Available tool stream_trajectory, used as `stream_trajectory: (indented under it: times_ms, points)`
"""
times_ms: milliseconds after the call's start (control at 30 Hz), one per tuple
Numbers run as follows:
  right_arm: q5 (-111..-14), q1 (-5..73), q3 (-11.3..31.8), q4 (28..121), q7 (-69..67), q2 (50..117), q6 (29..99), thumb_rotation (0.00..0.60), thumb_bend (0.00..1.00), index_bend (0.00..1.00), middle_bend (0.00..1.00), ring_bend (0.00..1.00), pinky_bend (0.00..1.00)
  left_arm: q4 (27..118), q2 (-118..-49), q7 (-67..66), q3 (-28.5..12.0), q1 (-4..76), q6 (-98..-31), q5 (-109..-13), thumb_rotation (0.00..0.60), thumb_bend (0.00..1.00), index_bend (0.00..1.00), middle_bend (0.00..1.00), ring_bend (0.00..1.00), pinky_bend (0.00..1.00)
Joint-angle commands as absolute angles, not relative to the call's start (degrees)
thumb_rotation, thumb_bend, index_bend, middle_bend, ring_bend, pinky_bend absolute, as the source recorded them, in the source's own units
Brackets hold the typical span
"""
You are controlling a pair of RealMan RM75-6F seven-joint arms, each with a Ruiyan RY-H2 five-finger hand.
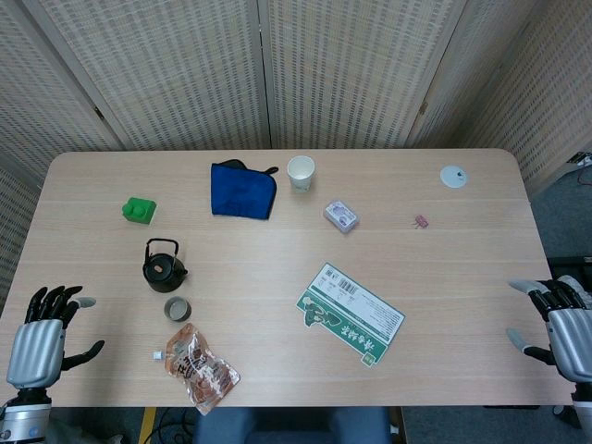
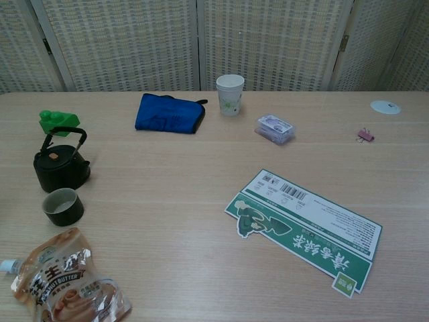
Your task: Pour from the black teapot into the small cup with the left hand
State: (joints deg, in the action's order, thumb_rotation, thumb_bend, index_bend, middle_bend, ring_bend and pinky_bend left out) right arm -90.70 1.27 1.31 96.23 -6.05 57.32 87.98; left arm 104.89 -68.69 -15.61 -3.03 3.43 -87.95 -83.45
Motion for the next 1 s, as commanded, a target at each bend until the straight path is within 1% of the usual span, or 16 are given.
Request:
stream_trajectory:
  times_ms: [33, 700, 1000]
  points:
    - [-90.7, 1.2, 1.3, 96.2, -6.1, 57.3, 88.0, 0.600, 0.19, 0.26, 0.29, 0.20, 0.19, 104.9, -68.7, -15.6, -3.0, 3.5, -87.9, -83.5, 0.600, 0.17, 0.33, 0.18, 0.12, 0.01]
    - [-90.8, 0.7, 1.5, 96.3, -6.2, 56.8, 89.2, 0.600, 0.19, 0.26, 0.29, 0.20, 0.19, 104.6, -68.7, -14.9, -3.4, 4.6, -87.2, -85.1, 0.600, 0.17, 0.33, 0.18, 0.12, 0.01]
    - [-91.2, 1.1, 2.3, 97.7, -4.9, 55.5, 89.8, 0.600, 0.19, 0.26, 0.29, 0.20, 0.19, 102.9, -66.5, -10.5, -5.6, 9.4, -81.9, -86.3, 0.600, 0.17, 0.33, 0.18, 0.12, 0.01]
